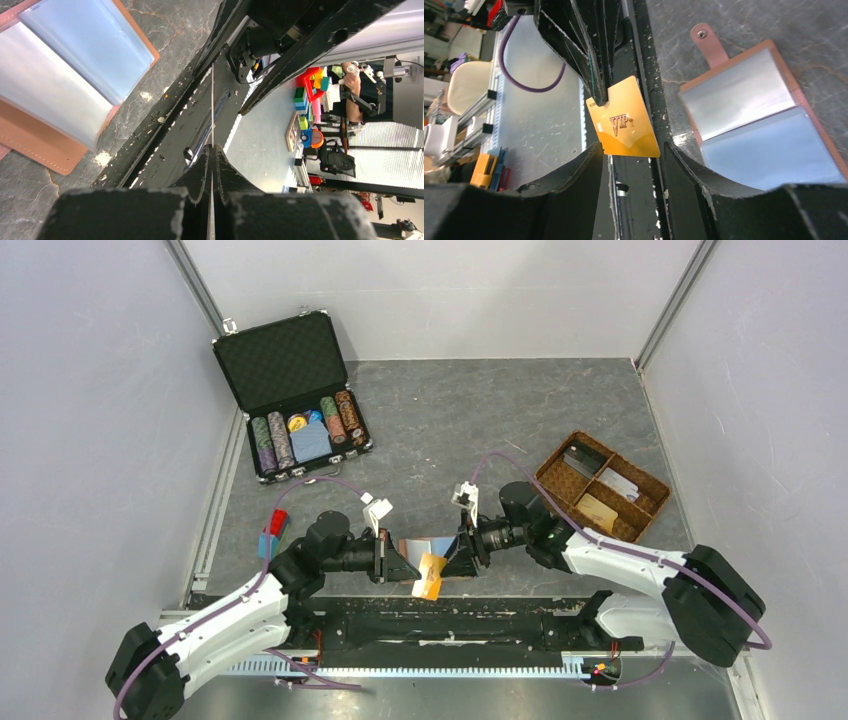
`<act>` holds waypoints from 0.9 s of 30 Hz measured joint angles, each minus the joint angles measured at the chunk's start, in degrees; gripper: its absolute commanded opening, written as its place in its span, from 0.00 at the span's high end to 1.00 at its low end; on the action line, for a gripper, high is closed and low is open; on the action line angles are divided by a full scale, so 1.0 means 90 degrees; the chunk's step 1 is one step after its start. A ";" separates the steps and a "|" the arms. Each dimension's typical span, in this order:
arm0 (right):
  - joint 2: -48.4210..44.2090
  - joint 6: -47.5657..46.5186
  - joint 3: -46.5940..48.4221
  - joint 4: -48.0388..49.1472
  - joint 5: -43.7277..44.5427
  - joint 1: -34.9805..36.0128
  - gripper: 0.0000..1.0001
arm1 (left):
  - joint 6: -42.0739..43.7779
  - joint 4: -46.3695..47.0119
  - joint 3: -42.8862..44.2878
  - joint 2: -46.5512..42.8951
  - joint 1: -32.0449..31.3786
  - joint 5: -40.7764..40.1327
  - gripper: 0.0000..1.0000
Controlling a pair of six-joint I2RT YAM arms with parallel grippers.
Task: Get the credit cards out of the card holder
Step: Place the credit card in the storage box.
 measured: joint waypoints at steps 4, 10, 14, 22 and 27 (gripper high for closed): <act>0.0257 0.0114 0.0000 0.0248 -0.0357 0.0000 0.66 | -0.0012 0.0182 0.0000 0.0029 0.0000 0.0143 0.98; 0.0403 0.0425 -0.0005 0.0811 -0.0585 -0.0005 0.68 | -0.0015 0.0355 0.0000 0.0063 0.0000 0.0287 0.98; 0.0408 0.0520 -0.0005 0.1001 -0.0639 -0.0024 0.71 | -0.0017 0.0359 0.0000 0.0063 0.0000 0.0311 0.98; 0.0408 0.0607 -0.0002 0.1069 -0.0746 -0.0102 0.98 | -0.0022 0.0444 0.0000 0.0078 0.0000 0.0357 0.98; 0.0406 0.0695 -0.0002 0.1103 -0.0840 -0.0165 1.00 | -0.0022 0.0406 0.0000 0.0080 0.0000 0.0279 0.54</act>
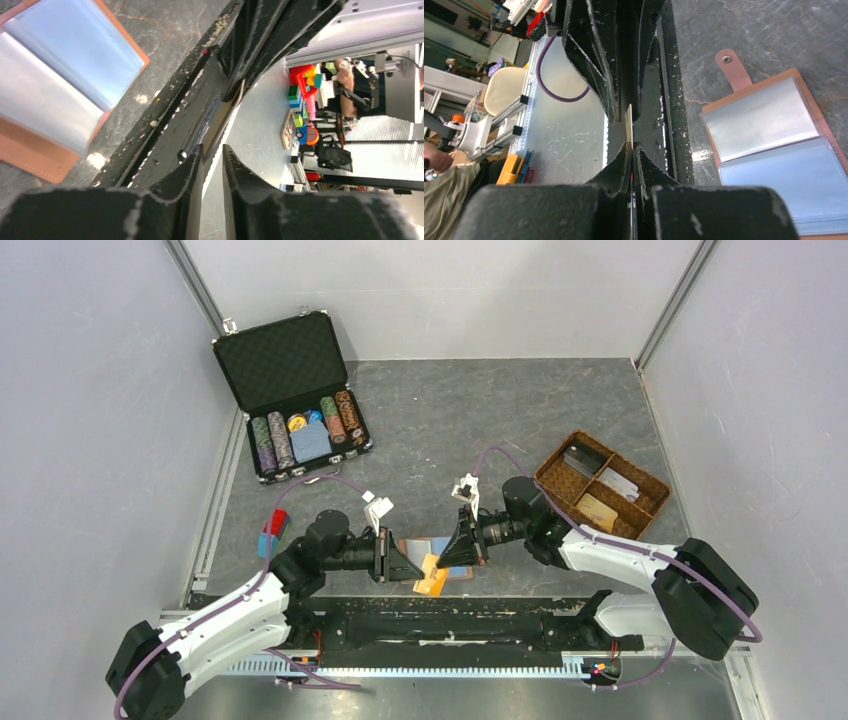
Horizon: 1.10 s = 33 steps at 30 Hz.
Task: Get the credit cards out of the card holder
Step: Place the credit card in the storage box.
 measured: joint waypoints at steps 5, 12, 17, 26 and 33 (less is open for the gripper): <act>-0.0262 0.0187 -0.0034 0.0005 0.0401 -0.0289 1.00 | 0.0053 -0.0658 0.0194 -0.0095 0.0012 -0.0362 0.19; -0.1416 0.0566 -0.0192 -0.0255 0.1423 -0.1146 1.00 | 0.0449 -0.2045 0.1190 -0.0721 0.0012 -0.1525 0.00; -0.2504 0.0629 -0.0189 -0.1124 0.2735 -0.2093 1.00 | 0.0867 -0.2941 0.1802 -0.1027 0.0017 -0.2467 0.00; -0.3711 0.0398 -0.0087 -0.2917 0.4988 -0.3966 1.00 | 0.1246 -0.3852 0.2089 -0.1506 0.0019 -0.3186 0.00; -0.3939 -0.0036 0.0090 -0.3806 0.5353 -0.5787 1.00 | 0.1314 -0.3932 0.2089 -0.1732 0.0019 -0.3271 0.00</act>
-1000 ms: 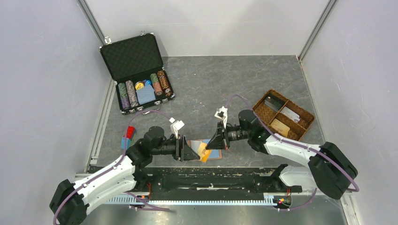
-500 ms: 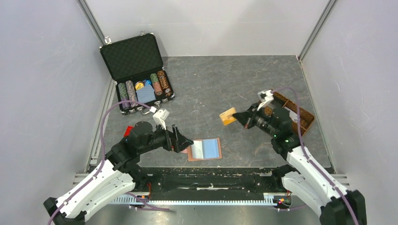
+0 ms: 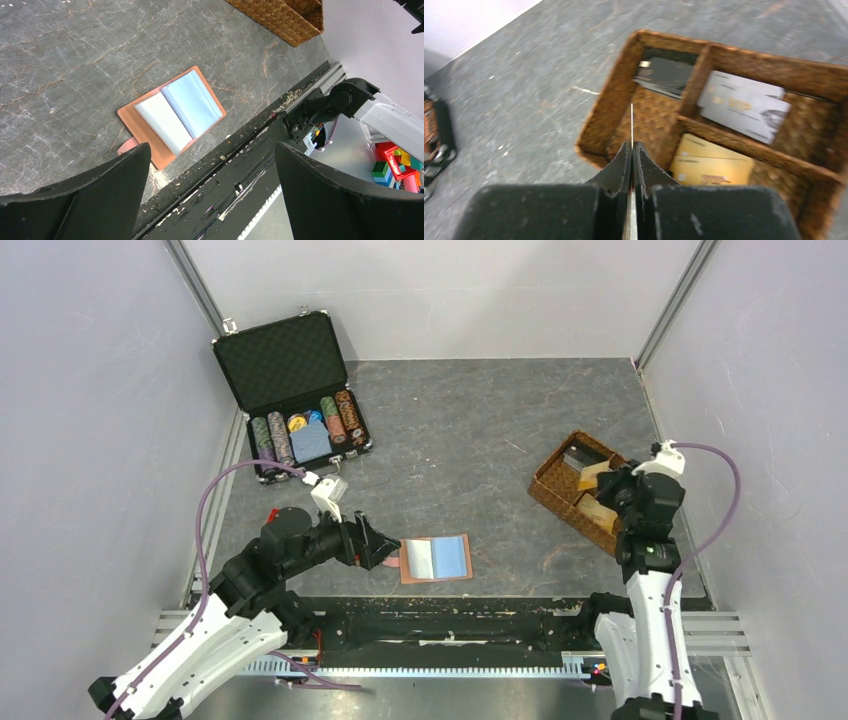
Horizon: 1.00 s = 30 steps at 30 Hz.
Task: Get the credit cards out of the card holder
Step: Place the credit card in the storage box.
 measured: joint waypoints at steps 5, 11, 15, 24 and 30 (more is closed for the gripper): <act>-0.0017 -0.0151 0.0012 -0.0401 -0.0282 -0.1129 1.00 | 0.0073 0.0002 0.0000 -0.0027 -0.0002 0.0007 0.00; -0.0282 -0.0073 -0.0163 -0.0420 -0.0869 -0.2120 1.00 | 0.0092 0.0012 0.0000 -0.0027 -0.0002 0.0124 0.00; -0.0517 0.0163 -0.0636 -0.0228 -0.1219 -0.2392 1.00 | 0.0095 0.0017 0.0000 -0.0027 -0.0002 0.0187 0.00; -0.0712 0.0928 -0.1780 0.0653 -0.1919 -0.2822 1.00 | 0.0097 0.0027 0.0000 -0.0090 -0.0002 0.0352 0.00; -0.0801 0.1423 -0.2368 0.1413 -0.2171 -0.2936 1.00 | 0.0102 0.0063 0.0000 -0.0163 0.0000 0.0459 0.00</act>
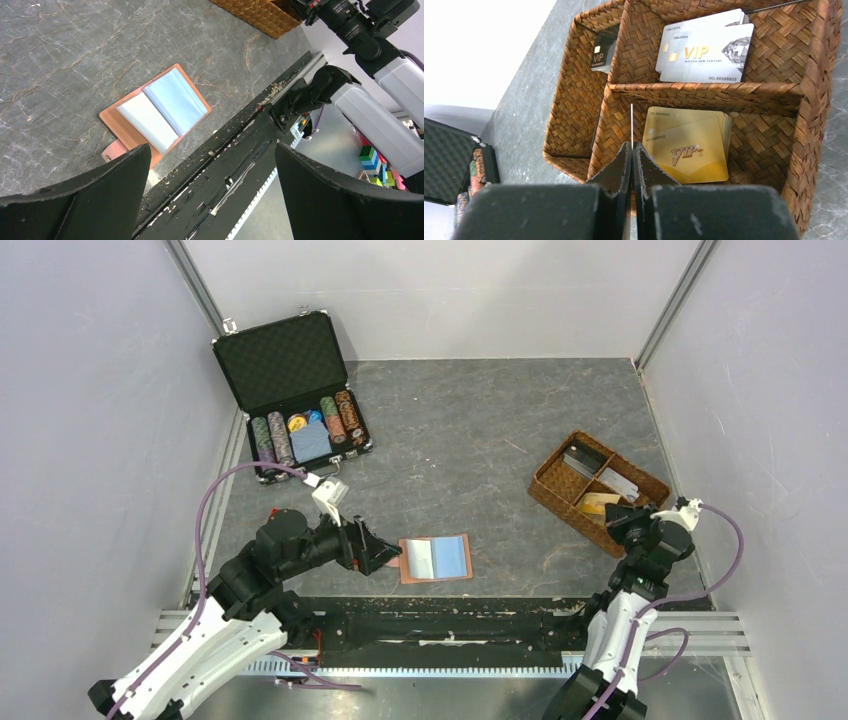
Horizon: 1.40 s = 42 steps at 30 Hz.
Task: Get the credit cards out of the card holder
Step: Place the credit card in the storage box.
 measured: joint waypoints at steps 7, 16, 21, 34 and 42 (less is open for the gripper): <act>0.0049 0.0447 -0.0316 0.0668 -0.0034 -0.0017 1.00 | 0.0083 0.0005 0.0000 -0.0015 -0.0002 0.0107 0.00; -0.0017 0.1175 -0.0724 0.1168 0.0206 -0.0017 0.99 | 0.0087 0.0039 0.0000 -0.0092 -0.0002 0.0223 0.00; 0.0000 0.1472 -0.0797 0.1350 0.0357 -0.0017 0.99 | 0.0087 0.0090 0.0000 -0.0117 0.0000 0.0267 0.00; 0.0474 0.1749 -0.0797 0.1734 0.0510 -0.0017 0.95 | 0.0090 0.0100 0.0000 -0.0158 -0.0002 0.0376 0.00; 0.0522 0.1775 -0.0797 0.1736 0.0571 -0.0017 0.94 | 0.0090 0.0100 0.0000 -0.0226 0.0000 0.0381 0.00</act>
